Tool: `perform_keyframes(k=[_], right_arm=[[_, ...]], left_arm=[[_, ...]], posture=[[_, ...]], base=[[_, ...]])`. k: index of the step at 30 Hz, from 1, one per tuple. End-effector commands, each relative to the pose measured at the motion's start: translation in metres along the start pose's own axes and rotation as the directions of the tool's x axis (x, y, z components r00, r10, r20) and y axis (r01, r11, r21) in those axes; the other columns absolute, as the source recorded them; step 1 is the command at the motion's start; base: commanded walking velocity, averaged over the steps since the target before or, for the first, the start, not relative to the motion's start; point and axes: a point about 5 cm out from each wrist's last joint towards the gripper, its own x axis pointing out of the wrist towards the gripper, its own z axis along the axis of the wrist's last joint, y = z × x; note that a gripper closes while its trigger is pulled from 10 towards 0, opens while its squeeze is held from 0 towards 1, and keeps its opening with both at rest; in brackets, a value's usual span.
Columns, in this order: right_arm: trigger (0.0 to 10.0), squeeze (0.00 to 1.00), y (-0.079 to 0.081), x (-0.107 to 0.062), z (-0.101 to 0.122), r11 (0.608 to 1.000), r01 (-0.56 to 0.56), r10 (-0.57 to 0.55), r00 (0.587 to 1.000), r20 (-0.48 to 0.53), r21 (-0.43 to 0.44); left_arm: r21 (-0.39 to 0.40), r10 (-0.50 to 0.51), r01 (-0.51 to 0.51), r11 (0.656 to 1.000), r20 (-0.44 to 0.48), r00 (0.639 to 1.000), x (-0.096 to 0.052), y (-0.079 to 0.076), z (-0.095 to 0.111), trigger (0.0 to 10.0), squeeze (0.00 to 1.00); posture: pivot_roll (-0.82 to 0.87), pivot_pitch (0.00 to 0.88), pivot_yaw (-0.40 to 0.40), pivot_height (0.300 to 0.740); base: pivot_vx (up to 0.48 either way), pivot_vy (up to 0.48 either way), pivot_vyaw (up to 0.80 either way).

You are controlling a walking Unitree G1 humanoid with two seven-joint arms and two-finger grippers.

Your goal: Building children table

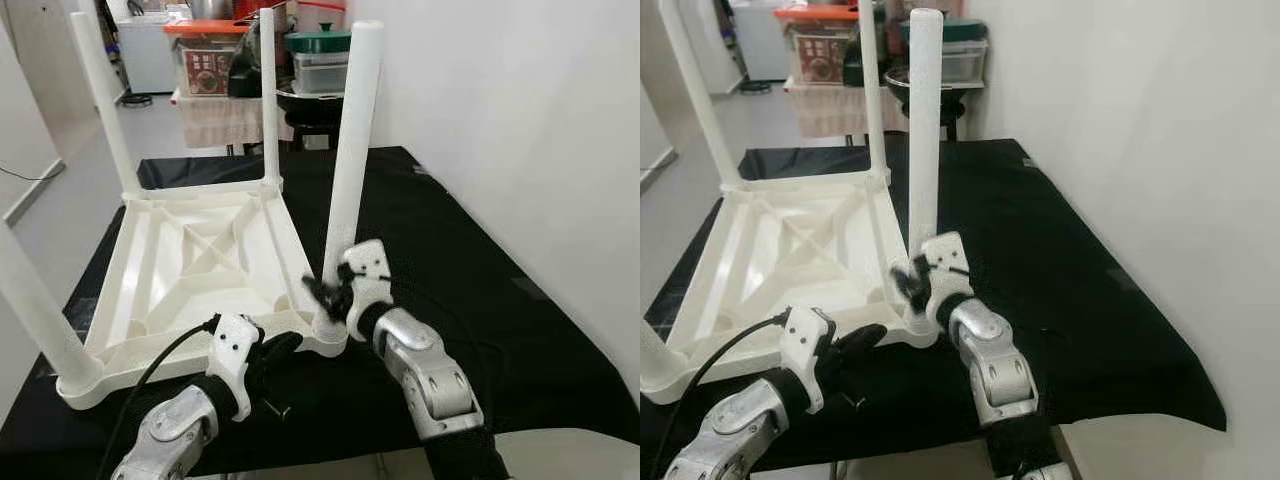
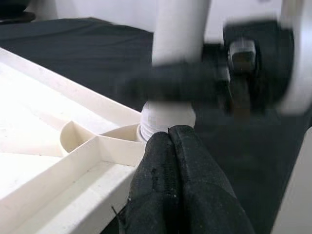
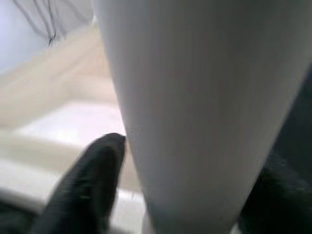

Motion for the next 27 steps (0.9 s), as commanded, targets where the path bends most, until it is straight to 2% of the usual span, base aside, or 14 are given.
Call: perform_keyframes(k=[1,5,6,7,8,9,11,14,18,23,24,25,26,27], right_arm=[[10.0,1.0,0.005,0.001,0.012,0.998,-0.055,0.055,0.998,0.042,-0.008],[10.0,1.0,0.004,0.0,0.022,0.986,-0.16,0.163,0.984,0.07,-0.047],[10.0,0.58,0.003,-0.003,0.028,0.962,-0.254,0.262,0.962,0.076,-0.099],[10.0,0.0,0.0,-0.006,0.032,0.934,-0.327,0.339,0.938,0.07,-0.142],[10.0,0.0,-0.003,-0.008,0.036,0.906,-0.383,0.399,0.915,0.061,-0.181],[10.0,0.0,-0.003,-0.008,0.036,0.906,-0.383,0.399,0.915,0.061,-0.181],[10.0,0.0,-0.013,-0.009,0.04,0.866,-0.444,0.463,0.886,0.034,-0.228],[10.0,0.0,-0.013,-0.009,0.04,0.866,-0.444,0.463,0.886,0.034,-0.228],[10.0,0.0,-0.032,-0.005,0.048,0.813,-0.527,0.541,0.841,-0.012,-0.247],[9.9,0.0,-0.047,0.004,0.056,0.803,-0.543,0.552,0.833,-0.04,-0.246],[5.3,0.0,-0.048,0.005,0.058,0.798,-0.553,0.562,0.827,-0.038,-0.238],[5.3,0.0,-0.048,0.005,0.058,0.798,-0.553,0.562,0.827,-0.038,-0.238],[3.3,0.0,-0.049,0.005,0.059,0.794,-0.563,0.572,0.82,-0.032,-0.229],[0.0,0.0,-0.05,0.005,0.06,0.791,-0.573,0.583,0.812,-0.023,-0.214]], left_arm=[[-0.002,0.004,-0.004,1.0,-0.024,1.0,-0.001,0.002,-0.004,10.0,0.0],[-0.001,-0.001,0.001,1.0,-0.029,1.0,-0.002,0.003,-0.005,10.0,0.0],[-0.001,-0.003,0.003,1.0,-0.031,1.0,-0.003,0.003,-0.005,10.0,0.0],[-0.002,-0.003,0.003,1.0,-0.032,0.999,-0.003,0.003,-0.005,10.0,0.0],[-0.002,-0.003,0.003,1.0,-0.032,0.999,-0.004,0.003,-0.004,10.0,0.0],[-0.002,-0.003,0.003,1.0,-0.032,0.999,-0.004,0.003,-0.004,10.0,0.0],[-0.002,-0.002,0.002,1.0,-0.032,0.999,-0.005,0.003,-0.004,10.0,0.0],[-0.002,-0.002,0.002,1.0,-0.032,0.999,-0.005,0.003,-0.004,10.0,0.0],[0.006,0.005,-0.004,1.0,-0.036,0.999,-0.006,0.002,-0.005,10.0,0.0],[0.013,0.009,-0.008,1.0,-0.04,0.999,-0.006,0.0,-0.006,10.0,0.0],[0.014,0.009,-0.009,1.0,-0.04,0.999,-0.006,0.0,-0.006,10.0,0.0],[0.014,0.009,-0.009,1.0,-0.04,0.999,-0.006,0.0,-0.006,10.0,0.0],[0.014,0.009,-0.009,1.0,-0.041,0.999,-0.006,0.0,-0.006,10.0,0.0],[0.014,0.009,-0.009,1.0,-0.041,0.999,-0.007,0.0,-0.006,10.0,0.0]], posture=[[0.01,0.0,-0.035,0.74],[0.02,0.0,-0.033,0.74],[0.02,0.0,-0.033,0.74],[0.02,0.0,-0.036,0.74],[0.02,0.0,-0.036,0.74],[0.02,0.0,-0.036,0.74],[0.03,0.0,-0.04,0.74],[0.03,0.0,-0.04,0.74],[0.05,0.0,-0.046,0.74],[0.05,0.0,-0.053,0.74],[0.06,0.0,-0.058,0.74],[0.06,0.0,-0.058,0.74],[0.06,0.0,-0.058,0.74],[0.06,0.0,-0.059,0.74]], base=[[0.0,0.0,0.0],[0.0,0.0,0.0],[0.0,0.0,0.0],[0.0,0.0,0.0],[0.0,0.0,0.0],[0.0,0.0,0.0],[0.0,0.0,0.0],[0.0,0.0,0.0],[0.0,0.0,0.0],[0.0,0.0,0.0],[0.0,0.0,0.0],[0.0,0.0,0.0],[0.0,0.0,0.0],[0.0,0.0,0.0]])
